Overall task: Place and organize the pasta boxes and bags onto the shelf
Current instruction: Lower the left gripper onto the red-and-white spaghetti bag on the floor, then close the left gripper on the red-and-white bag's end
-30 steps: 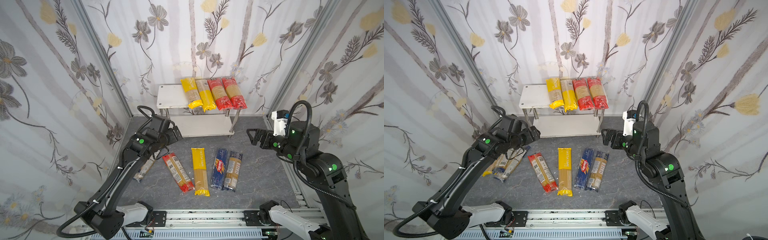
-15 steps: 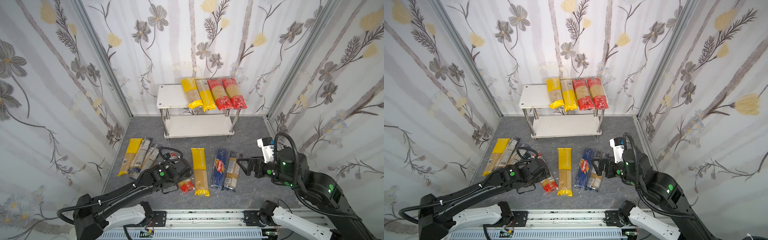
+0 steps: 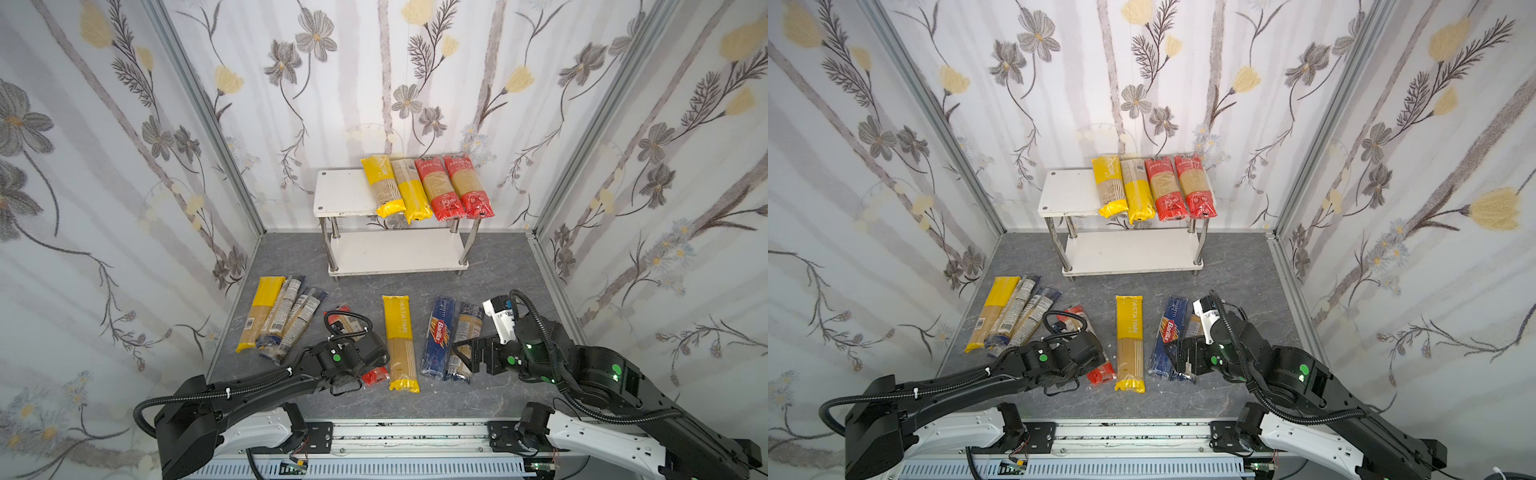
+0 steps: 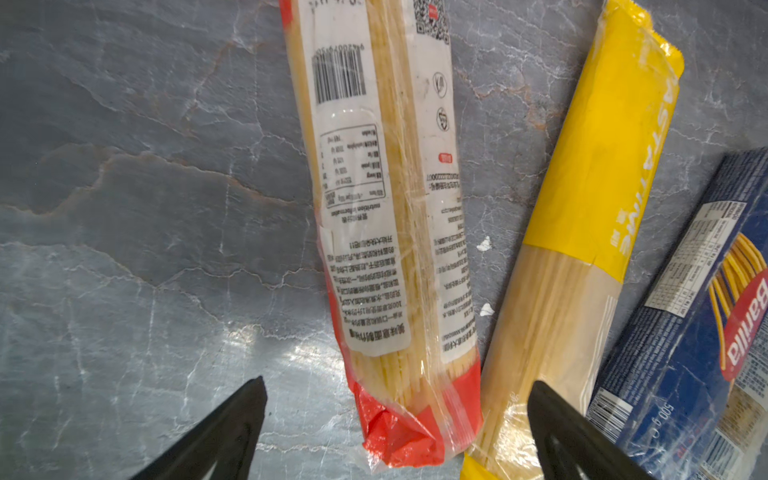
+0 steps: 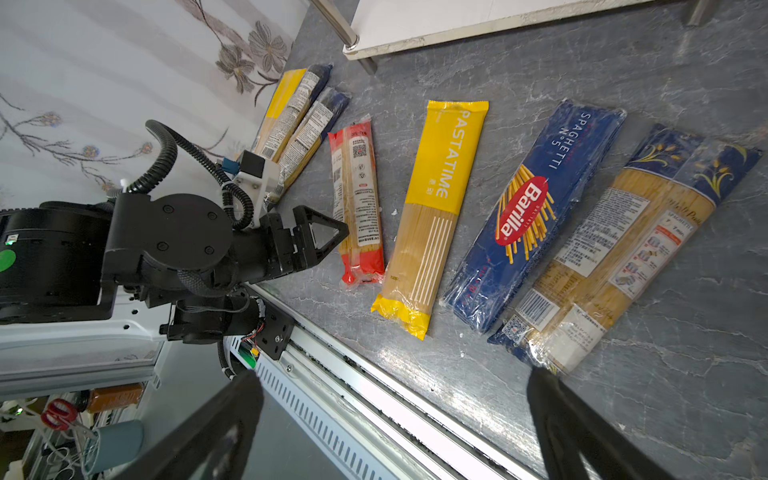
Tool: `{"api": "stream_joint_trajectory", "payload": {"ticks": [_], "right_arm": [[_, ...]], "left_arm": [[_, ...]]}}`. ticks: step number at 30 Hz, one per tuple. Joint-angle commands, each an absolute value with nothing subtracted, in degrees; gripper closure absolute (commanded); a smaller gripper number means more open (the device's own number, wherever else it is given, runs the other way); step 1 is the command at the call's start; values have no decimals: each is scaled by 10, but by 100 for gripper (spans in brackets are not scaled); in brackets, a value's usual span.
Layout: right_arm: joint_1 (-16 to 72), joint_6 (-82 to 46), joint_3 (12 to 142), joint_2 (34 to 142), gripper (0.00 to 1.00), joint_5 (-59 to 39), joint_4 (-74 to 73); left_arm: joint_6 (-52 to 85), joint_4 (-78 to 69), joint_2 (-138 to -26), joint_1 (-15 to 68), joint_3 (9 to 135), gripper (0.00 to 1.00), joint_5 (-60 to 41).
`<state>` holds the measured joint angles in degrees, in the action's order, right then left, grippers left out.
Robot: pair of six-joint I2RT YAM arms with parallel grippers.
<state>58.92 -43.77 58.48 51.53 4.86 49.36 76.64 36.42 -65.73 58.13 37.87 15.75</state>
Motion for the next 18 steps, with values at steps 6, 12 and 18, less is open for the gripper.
{"api": "stream_joint_trajectory", "payload": {"ticks": [6, 12, 18], "right_arm": [[615, -456, 563, 544, 0, 38, 429], [616, -456, 555, 546, 0, 40, 429], [615, -460, 548, 544, 0, 42, 429]], "left_arm": [[776, 295, -674, 566, 341, 0, 137], [760, 272, -699, 547, 340, 0, 131], [728, 249, -759, 524, 355, 0, 109]]}}
